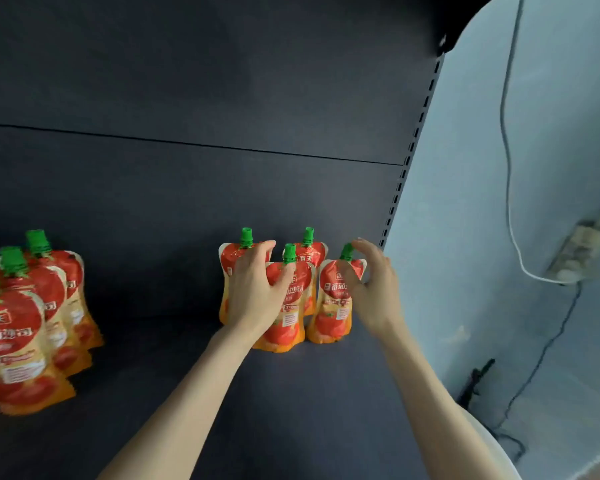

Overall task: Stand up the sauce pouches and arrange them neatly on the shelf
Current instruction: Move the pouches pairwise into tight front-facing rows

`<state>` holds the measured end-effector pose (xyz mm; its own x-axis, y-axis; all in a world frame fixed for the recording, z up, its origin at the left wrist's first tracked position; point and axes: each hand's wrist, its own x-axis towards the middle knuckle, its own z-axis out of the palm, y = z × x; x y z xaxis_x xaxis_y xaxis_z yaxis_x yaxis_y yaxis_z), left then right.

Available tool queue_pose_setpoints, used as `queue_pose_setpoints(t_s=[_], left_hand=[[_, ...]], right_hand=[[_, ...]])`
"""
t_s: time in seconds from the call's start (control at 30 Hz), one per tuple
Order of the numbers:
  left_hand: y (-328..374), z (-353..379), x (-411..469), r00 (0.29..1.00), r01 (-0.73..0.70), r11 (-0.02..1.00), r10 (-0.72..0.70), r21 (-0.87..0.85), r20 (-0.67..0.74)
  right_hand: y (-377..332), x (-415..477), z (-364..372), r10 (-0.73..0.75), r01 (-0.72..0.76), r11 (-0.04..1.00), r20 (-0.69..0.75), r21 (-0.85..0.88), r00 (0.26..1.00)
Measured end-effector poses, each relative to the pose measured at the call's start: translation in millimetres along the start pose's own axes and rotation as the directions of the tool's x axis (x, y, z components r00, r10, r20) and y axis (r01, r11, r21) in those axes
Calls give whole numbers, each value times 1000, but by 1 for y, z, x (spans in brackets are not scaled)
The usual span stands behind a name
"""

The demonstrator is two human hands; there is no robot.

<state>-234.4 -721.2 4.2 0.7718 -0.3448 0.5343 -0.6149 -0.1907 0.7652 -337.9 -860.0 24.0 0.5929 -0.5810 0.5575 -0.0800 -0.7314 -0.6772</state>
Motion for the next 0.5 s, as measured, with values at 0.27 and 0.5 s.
queue_pose_setpoints(t_s=[0.27, 0.5], left_hand=[[-4, 16, -10, 995, 98, 985, -99, -140, -1], [-12, 24, -30, 947, 318, 868, -274, -381, 168]], right_hand=[[35, 16, 13, 46, -47, 993, 17, 112, 999], [49, -5, 23, 208, -230, 897, 99, 378, 973]])
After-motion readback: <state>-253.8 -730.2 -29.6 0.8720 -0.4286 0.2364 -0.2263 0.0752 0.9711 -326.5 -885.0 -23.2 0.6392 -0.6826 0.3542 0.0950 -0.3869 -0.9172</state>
